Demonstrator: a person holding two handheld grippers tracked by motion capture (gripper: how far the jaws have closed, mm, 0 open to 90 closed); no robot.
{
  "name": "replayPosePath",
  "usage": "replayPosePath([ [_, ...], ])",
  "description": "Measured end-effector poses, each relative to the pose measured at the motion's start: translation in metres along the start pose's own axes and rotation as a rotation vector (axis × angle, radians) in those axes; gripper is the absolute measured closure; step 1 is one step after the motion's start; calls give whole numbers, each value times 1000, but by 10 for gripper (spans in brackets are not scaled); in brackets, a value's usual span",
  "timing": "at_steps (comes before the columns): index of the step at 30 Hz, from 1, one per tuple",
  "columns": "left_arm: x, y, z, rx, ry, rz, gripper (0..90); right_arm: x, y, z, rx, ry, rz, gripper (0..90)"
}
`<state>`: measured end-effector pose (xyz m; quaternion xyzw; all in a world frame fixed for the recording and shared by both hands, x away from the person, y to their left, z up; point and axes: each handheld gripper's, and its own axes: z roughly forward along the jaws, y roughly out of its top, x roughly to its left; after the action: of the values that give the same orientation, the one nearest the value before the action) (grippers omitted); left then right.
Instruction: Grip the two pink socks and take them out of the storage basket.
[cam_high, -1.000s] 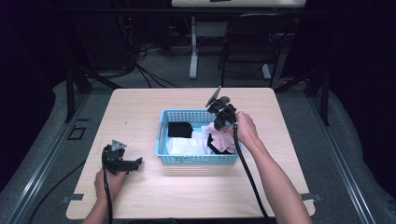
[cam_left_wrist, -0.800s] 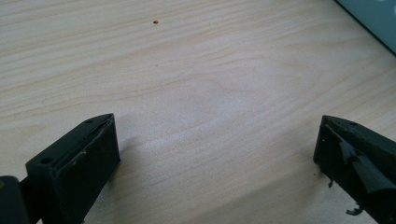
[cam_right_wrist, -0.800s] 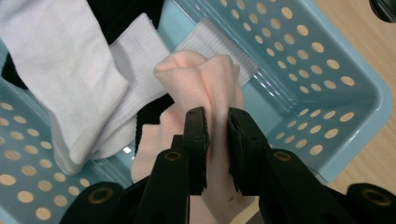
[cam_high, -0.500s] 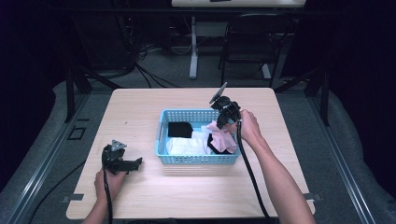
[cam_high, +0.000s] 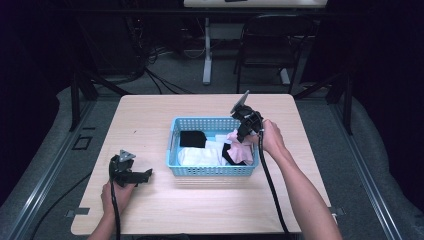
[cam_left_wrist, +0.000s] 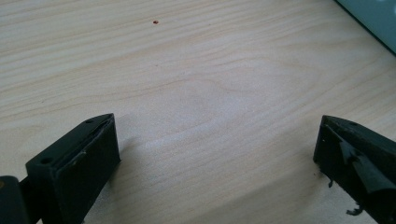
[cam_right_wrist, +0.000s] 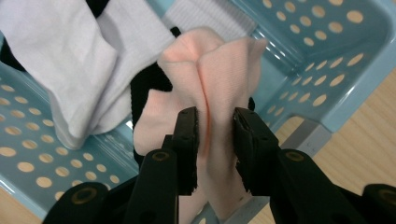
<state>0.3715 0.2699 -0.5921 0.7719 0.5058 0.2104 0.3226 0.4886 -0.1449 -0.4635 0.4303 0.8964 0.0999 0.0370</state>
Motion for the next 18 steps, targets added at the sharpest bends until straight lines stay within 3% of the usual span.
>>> replayPosePath([
  [3,0,0,0,0,0,0,1,-2,-7,5,-10,-12,14,670],
  [9,0,0,0,0,0,0,1,-3,-12,-5,-11,-15,4,772],
  [14,0,0,0,1,-1,-1,1,-6,-14,-15,-54,0,23,842],
  [18,0,0,0,0,0,0,1,-6,-14,-14,-33,-10,7,860],
])
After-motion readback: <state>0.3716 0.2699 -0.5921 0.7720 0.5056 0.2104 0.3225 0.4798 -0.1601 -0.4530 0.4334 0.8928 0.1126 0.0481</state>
